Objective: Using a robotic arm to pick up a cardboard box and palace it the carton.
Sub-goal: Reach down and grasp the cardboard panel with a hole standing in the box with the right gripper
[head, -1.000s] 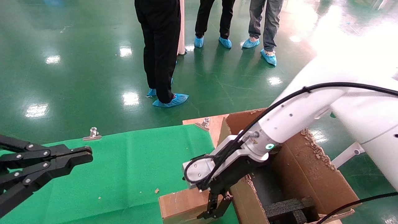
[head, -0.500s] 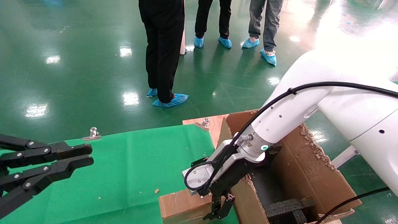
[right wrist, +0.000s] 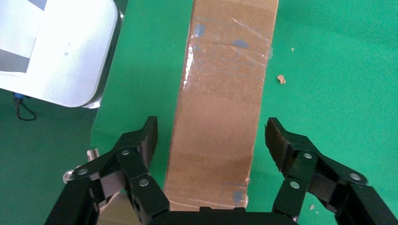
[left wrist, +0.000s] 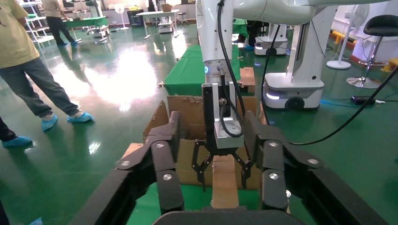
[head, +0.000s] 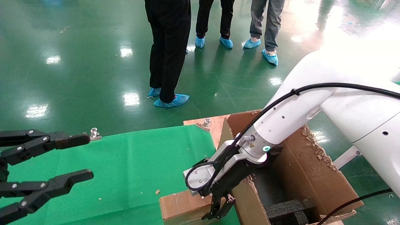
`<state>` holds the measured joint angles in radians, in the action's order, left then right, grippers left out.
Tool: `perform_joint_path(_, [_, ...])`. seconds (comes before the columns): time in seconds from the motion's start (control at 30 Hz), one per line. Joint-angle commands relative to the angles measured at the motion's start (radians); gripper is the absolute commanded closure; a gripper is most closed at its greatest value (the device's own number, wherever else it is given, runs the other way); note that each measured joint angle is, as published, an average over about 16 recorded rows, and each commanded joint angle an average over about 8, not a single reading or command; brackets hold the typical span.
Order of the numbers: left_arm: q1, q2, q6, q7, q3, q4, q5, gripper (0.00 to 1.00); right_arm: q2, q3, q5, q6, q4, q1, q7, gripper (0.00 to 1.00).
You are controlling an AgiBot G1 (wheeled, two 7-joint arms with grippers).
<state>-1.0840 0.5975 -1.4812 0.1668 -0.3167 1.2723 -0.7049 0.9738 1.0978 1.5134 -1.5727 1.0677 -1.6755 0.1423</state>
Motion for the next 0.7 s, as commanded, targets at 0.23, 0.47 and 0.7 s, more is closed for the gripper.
perform_joint_path(0.23, [0.0, 0.0, 0.0, 0.0, 0.0, 0.0, 0.0, 0.0, -0.001, -0.003, -0.001, 0.0, 0.001, 0.001, 0.001, 1.0])
perform_joint_path(0.47, [0.0, 0.0, 0.0, 0.0, 0.0, 0.0, 0.0, 0.0, -0.002, -0.004, -0.001, 0.0, 0.001, 0.002, 0.002, 1.0])
perform_joint_path(0.7, [0.0, 0.0, 0.0, 0.0, 0.0, 0.0, 0.0, 0.0, -0.002, -0.004, -0.001, 0.001, 0.001, 0.002, 0.002, 1.0])
